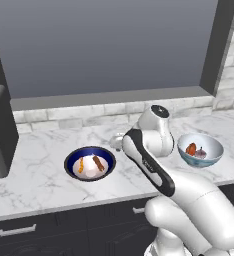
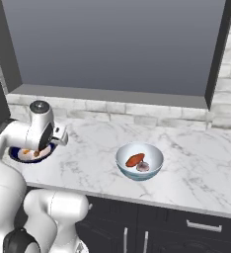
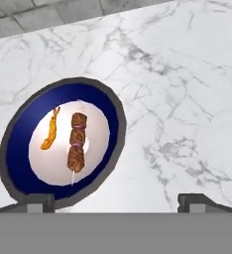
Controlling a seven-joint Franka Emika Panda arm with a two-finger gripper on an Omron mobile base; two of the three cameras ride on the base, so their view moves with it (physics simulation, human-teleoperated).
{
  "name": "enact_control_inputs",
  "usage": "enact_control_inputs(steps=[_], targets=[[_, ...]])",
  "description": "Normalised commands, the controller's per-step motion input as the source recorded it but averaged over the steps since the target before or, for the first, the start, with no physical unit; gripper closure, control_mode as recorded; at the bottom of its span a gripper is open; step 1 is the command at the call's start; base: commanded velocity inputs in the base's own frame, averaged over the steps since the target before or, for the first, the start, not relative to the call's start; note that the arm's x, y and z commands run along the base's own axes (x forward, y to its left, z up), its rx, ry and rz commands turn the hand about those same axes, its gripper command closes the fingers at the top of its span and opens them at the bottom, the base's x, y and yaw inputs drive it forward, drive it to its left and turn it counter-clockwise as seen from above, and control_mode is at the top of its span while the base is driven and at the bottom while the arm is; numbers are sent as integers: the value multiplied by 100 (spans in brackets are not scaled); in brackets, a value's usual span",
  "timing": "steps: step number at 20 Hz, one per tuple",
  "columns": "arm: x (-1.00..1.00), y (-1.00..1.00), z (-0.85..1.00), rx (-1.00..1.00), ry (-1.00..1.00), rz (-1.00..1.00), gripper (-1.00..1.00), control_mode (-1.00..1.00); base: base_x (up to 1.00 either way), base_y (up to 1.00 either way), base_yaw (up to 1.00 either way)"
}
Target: Place the bowl containing the kebab skewer and shrimp in the microwave. Close the microwave door and press the start button to microwave the meal.
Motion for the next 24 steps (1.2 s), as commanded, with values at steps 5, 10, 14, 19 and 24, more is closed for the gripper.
enact_control_inputs(steps=[5,10,14,19,24], targets=[[26,23,-41,5,6,-1,-100,-100,0,0,0],[32,13,-33,0,6,-3,-100,-100,0,0,0],[38,23,-38,0,6,-3,-100,-100,0,0,0],[30,16,-28,0,3,-2,-100,-100,0,0,0],[22,1,-24,0,3,-1,-100,-100,0,0,0]])
